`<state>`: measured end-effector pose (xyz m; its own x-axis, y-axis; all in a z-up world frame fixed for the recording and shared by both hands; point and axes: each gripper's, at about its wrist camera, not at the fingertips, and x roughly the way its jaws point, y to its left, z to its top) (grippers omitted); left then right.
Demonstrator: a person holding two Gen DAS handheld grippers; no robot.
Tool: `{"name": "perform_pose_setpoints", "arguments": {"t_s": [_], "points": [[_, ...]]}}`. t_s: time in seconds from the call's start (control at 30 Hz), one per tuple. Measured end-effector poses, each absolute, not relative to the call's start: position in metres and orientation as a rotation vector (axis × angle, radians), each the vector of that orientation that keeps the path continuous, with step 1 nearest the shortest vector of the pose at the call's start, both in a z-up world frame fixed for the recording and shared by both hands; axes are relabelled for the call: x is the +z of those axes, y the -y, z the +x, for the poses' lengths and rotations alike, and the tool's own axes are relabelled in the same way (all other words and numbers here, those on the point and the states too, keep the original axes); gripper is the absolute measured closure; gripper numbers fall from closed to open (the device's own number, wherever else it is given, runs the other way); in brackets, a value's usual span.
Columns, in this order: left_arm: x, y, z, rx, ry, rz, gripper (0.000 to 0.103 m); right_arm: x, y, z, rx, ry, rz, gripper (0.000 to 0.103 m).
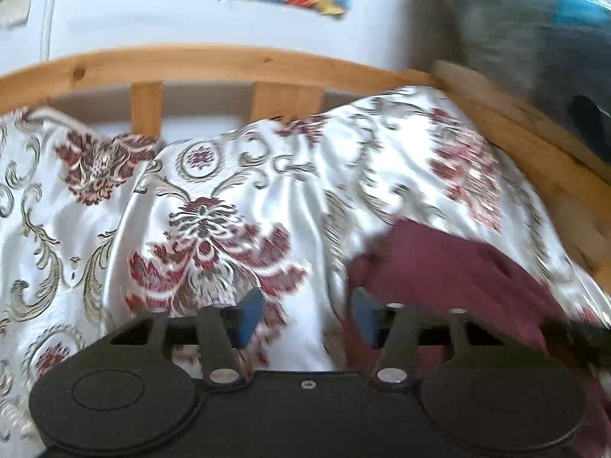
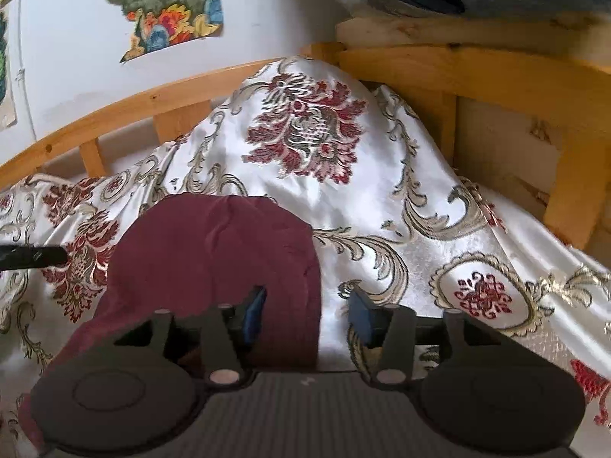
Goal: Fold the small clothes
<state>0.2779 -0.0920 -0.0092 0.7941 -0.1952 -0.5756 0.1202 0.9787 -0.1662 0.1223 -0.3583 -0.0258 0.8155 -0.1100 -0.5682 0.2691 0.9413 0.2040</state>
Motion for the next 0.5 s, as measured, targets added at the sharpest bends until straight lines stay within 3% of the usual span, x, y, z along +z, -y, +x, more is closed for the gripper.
{"name": "perform_pose_setpoints", "arguments": {"t_s": [0.33, 0.5], "points": [[-0.028, 0.130, 0.321, -0.261, -0.686, 0.001, 0.054, -0.032, 0.365, 0.122, -0.231, -0.584, 0.311, 0.024], [-0.031, 0.155, 0.311, -0.333, -0.664, 0.111, 0.058, -0.032, 0.365, 0.122, -0.239, -0.593, 0.303, 0.019]]}}
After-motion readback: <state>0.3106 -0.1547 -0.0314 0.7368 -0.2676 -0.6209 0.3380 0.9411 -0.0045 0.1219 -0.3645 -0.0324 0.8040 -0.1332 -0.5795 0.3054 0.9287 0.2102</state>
